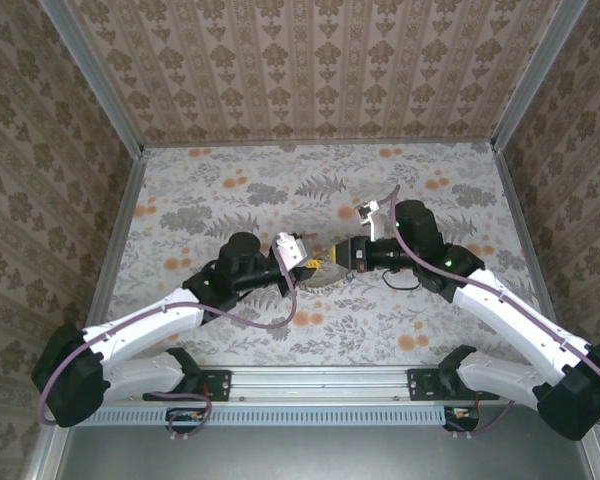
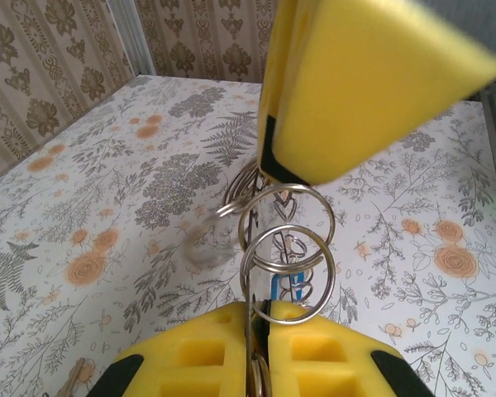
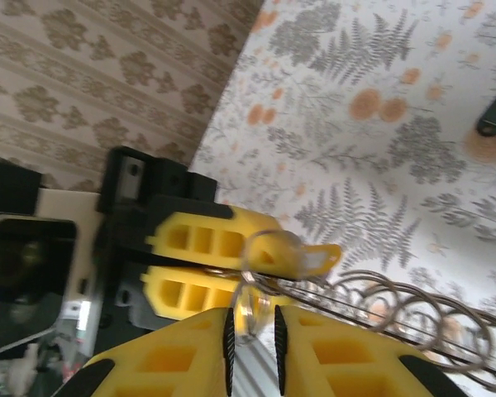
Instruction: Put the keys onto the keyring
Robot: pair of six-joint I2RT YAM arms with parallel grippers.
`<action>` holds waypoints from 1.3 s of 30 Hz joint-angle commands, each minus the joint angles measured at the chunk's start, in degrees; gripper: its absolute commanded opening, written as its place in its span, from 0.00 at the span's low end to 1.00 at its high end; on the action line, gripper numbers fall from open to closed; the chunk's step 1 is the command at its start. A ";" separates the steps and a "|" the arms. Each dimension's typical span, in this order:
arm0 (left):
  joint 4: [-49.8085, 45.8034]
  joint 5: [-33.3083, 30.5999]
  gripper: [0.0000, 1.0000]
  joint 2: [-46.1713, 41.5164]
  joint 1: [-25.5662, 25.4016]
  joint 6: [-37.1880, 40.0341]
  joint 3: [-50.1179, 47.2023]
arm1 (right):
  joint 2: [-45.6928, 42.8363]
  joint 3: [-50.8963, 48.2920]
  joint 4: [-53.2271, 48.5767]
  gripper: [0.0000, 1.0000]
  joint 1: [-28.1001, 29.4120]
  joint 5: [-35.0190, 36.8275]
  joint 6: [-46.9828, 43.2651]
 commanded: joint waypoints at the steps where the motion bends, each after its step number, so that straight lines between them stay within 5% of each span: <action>1: 4.10 1.01 0.00 -1.14 -0.05 -1.32 -0.08 | 0.55 -0.64 6.14 0.23 -0.28 -4.79 4.47; 25: 1.04 0.13 0.00 0.31 0.02 -0.64 0.84 | -2.67 6.29 -13.81 0.14 -0.10 4.99 -10.25; 33: 0.27 1.77 0.00 1.27 0.01 -0.36 2.00 | 1.17 9.64 -16.93 0.20 -0.10 2.75 -10.84; 39: -2.04 3.45 0.00 2.41 0.03 0.79 3.29 | 6.66 15.91 -24.42 0.09 -0.19 -0.30 -13.00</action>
